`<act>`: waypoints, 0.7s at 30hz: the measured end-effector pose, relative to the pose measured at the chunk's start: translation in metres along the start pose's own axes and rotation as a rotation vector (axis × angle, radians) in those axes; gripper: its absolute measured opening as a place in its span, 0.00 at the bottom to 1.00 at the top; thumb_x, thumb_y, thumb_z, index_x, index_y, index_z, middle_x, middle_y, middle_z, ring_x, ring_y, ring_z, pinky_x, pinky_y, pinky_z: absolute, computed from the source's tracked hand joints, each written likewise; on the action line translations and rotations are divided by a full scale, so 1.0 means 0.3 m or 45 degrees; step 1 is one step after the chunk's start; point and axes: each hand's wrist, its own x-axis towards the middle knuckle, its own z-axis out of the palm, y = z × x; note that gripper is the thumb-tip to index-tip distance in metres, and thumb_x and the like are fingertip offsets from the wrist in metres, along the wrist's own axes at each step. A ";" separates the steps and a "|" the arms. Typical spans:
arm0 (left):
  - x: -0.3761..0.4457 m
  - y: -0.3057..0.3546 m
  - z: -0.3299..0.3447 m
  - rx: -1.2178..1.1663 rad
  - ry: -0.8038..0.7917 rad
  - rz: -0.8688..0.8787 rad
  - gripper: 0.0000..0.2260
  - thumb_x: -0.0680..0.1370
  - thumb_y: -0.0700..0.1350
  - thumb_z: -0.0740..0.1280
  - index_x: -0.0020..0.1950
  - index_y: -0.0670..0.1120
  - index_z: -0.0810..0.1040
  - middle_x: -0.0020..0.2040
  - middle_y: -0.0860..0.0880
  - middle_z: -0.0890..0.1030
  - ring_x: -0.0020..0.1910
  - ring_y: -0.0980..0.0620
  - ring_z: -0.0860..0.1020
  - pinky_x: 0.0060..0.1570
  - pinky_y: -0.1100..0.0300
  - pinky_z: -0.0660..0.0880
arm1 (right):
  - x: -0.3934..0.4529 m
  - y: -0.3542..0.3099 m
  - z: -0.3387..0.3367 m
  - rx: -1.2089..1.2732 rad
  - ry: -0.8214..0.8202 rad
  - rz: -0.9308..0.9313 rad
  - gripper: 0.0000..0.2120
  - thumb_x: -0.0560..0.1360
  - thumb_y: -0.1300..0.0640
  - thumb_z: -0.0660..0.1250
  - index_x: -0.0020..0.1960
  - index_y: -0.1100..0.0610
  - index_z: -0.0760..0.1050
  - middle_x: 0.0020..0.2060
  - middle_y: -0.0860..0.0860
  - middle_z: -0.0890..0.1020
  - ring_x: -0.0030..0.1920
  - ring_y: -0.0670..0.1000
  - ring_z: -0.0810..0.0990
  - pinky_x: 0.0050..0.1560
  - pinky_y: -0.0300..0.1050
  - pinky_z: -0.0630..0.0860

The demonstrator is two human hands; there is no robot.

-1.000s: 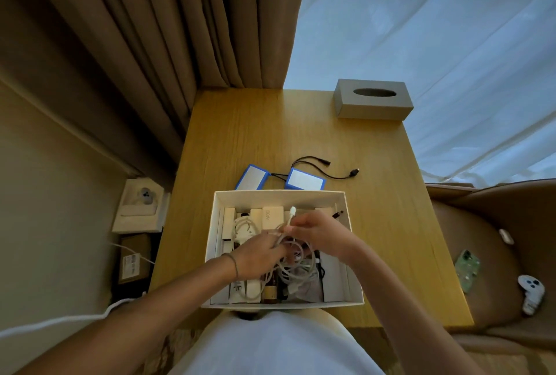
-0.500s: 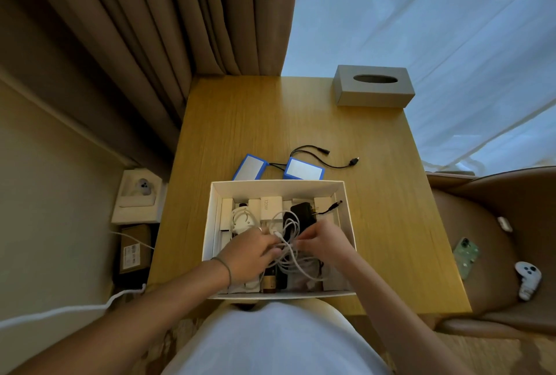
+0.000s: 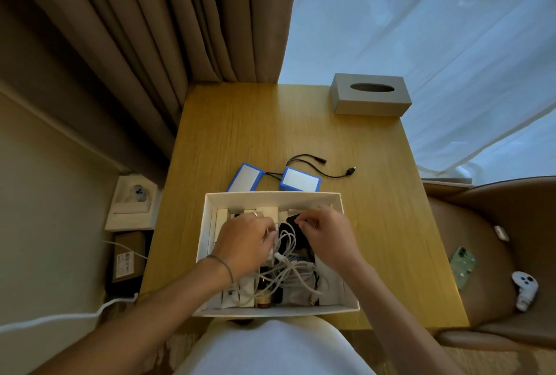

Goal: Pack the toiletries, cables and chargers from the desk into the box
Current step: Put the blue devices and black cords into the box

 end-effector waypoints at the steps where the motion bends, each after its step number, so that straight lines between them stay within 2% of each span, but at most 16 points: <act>1: 0.022 -0.006 -0.020 -0.041 0.047 -0.013 0.06 0.78 0.50 0.66 0.47 0.53 0.83 0.42 0.56 0.81 0.41 0.55 0.78 0.39 0.59 0.75 | 0.019 -0.009 -0.015 0.024 0.010 0.003 0.07 0.77 0.59 0.69 0.48 0.52 0.86 0.39 0.42 0.83 0.38 0.43 0.80 0.40 0.42 0.79; 4: 0.110 -0.029 -0.071 -0.142 0.145 -0.069 0.06 0.78 0.46 0.65 0.48 0.51 0.83 0.43 0.55 0.80 0.42 0.55 0.77 0.37 0.59 0.74 | 0.091 -0.029 -0.045 0.116 0.028 0.063 0.09 0.78 0.60 0.67 0.48 0.51 0.85 0.37 0.42 0.83 0.33 0.42 0.79 0.33 0.37 0.75; 6: 0.181 -0.054 -0.094 -0.144 0.172 -0.145 0.06 0.78 0.45 0.65 0.50 0.50 0.82 0.44 0.54 0.80 0.43 0.54 0.76 0.37 0.58 0.72 | 0.138 -0.044 -0.057 0.181 0.044 0.088 0.10 0.78 0.59 0.66 0.49 0.51 0.85 0.39 0.41 0.84 0.35 0.38 0.80 0.33 0.31 0.73; 8: 0.255 -0.090 -0.106 -0.123 0.142 -0.245 0.08 0.77 0.44 0.64 0.52 0.51 0.81 0.46 0.52 0.80 0.42 0.52 0.77 0.37 0.58 0.73 | 0.181 -0.056 -0.063 0.221 0.052 0.090 0.10 0.79 0.58 0.66 0.50 0.51 0.86 0.42 0.42 0.85 0.41 0.39 0.82 0.41 0.36 0.79; 10: 0.327 -0.130 -0.110 -0.085 0.062 -0.348 0.10 0.77 0.44 0.64 0.56 0.51 0.80 0.50 0.51 0.80 0.43 0.51 0.78 0.40 0.57 0.76 | 0.222 -0.063 -0.063 0.226 0.059 0.100 0.10 0.79 0.57 0.65 0.51 0.52 0.86 0.44 0.43 0.86 0.42 0.42 0.82 0.45 0.44 0.81; 12: 0.393 -0.166 -0.108 -0.013 -0.055 -0.446 0.10 0.78 0.45 0.64 0.58 0.50 0.78 0.52 0.50 0.80 0.47 0.50 0.79 0.45 0.54 0.78 | 0.259 -0.063 -0.056 0.205 0.068 0.120 0.10 0.78 0.57 0.65 0.50 0.51 0.86 0.43 0.44 0.85 0.41 0.44 0.82 0.44 0.46 0.80; 14: 0.447 -0.190 -0.094 0.066 -0.182 -0.526 0.08 0.78 0.47 0.64 0.56 0.50 0.76 0.50 0.50 0.79 0.45 0.50 0.79 0.44 0.53 0.79 | 0.290 -0.061 -0.048 0.203 0.050 0.136 0.10 0.78 0.57 0.65 0.49 0.51 0.85 0.40 0.44 0.84 0.40 0.46 0.82 0.41 0.44 0.77; 16: 0.490 -0.215 -0.078 0.135 -0.290 -0.568 0.08 0.77 0.48 0.64 0.55 0.49 0.74 0.48 0.49 0.78 0.43 0.49 0.78 0.42 0.54 0.77 | 0.318 -0.054 -0.033 0.232 0.027 0.152 0.09 0.79 0.58 0.65 0.49 0.52 0.85 0.40 0.44 0.83 0.38 0.47 0.82 0.42 0.46 0.79; 19: 0.543 -0.247 -0.038 0.174 -0.397 -0.636 0.18 0.75 0.52 0.67 0.63 0.48 0.71 0.51 0.48 0.77 0.45 0.49 0.78 0.43 0.54 0.77 | 0.331 -0.049 -0.014 0.236 0.010 0.177 0.09 0.79 0.57 0.65 0.49 0.52 0.85 0.40 0.43 0.82 0.31 0.45 0.78 0.37 0.44 0.78; 21: 0.574 -0.258 -0.007 0.233 -0.467 -0.669 0.29 0.74 0.60 0.70 0.70 0.49 0.66 0.60 0.46 0.77 0.50 0.47 0.79 0.44 0.53 0.77 | 0.319 -0.042 -0.009 0.306 0.003 0.190 0.09 0.79 0.59 0.66 0.47 0.50 0.85 0.41 0.43 0.84 0.33 0.44 0.80 0.37 0.42 0.77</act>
